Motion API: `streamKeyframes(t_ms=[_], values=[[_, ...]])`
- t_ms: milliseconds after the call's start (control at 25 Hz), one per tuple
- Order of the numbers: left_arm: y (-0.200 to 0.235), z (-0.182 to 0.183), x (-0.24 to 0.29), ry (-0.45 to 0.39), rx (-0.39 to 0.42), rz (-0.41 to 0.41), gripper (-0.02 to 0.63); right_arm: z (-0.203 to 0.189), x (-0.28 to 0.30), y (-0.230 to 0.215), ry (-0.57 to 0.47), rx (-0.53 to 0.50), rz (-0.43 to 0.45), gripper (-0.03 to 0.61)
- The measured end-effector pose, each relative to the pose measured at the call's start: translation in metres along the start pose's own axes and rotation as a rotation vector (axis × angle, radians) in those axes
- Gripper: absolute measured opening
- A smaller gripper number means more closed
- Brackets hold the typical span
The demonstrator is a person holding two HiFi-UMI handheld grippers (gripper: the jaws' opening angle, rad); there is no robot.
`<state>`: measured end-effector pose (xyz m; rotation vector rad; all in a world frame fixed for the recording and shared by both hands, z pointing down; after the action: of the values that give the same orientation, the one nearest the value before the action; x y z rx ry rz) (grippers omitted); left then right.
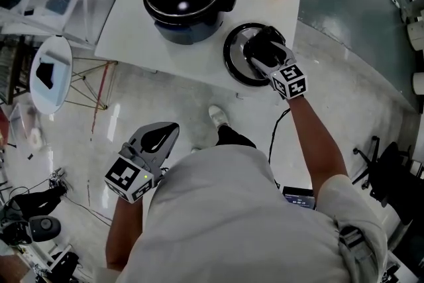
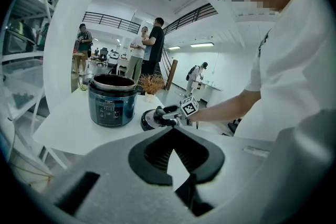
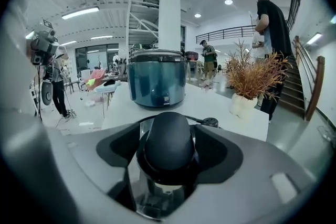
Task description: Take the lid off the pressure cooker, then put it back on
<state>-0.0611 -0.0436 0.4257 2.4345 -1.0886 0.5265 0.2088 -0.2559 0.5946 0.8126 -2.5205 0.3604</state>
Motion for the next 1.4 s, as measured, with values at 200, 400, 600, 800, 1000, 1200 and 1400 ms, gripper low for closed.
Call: streamKeyframes(t_ms=[200, 400, 600, 800, 1000, 1200, 1400], values=[[0.006, 0.005, 0.006, 0.005, -0.006, 0.016, 0.006, 0.000, 0.015, -0.004, 0.016, -0.010, 0.026, 0.345], [0.010, 0.010, 0.011, 0.008, -0.005, 0.026, 0.006, 0.001, 0.026, -0.007, 0.046, -0.024, 0.035, 0.344], [0.013, 0.011, 0.016, -0.001, -0.019, 0.036, 0.006, -0.001, 0.031, -0.008, 0.090, -0.065, 0.005, 0.304], [0.014, 0.014, 0.020, -0.003, -0.013, 0.036, 0.006, -0.001, 0.030, -0.008, 0.088, -0.052, -0.005, 0.298], [0.016, 0.014, 0.019, -0.012, -0.018, 0.044, 0.006, -0.002, 0.030, -0.008, 0.088, -0.048, -0.010, 0.296], [0.016, 0.015, 0.019, -0.011, -0.015, 0.042, 0.006, -0.001, 0.030, -0.009, 0.090, -0.044, -0.012, 0.296], [0.017, 0.015, 0.017, -0.016, -0.016, 0.048, 0.006, 0.000, 0.031, -0.009, 0.093, -0.042, -0.012, 0.296]])
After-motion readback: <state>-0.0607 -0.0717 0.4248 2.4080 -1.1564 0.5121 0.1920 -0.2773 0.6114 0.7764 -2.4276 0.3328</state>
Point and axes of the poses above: the fingertips, and each gripper's own axes: x forward along the fingers, y to its left, z out of its top, the point moved 3 cm from there along -x, backward along the fingers, and after that the axes turned 11 degrees about z, right-handed, at the moved point
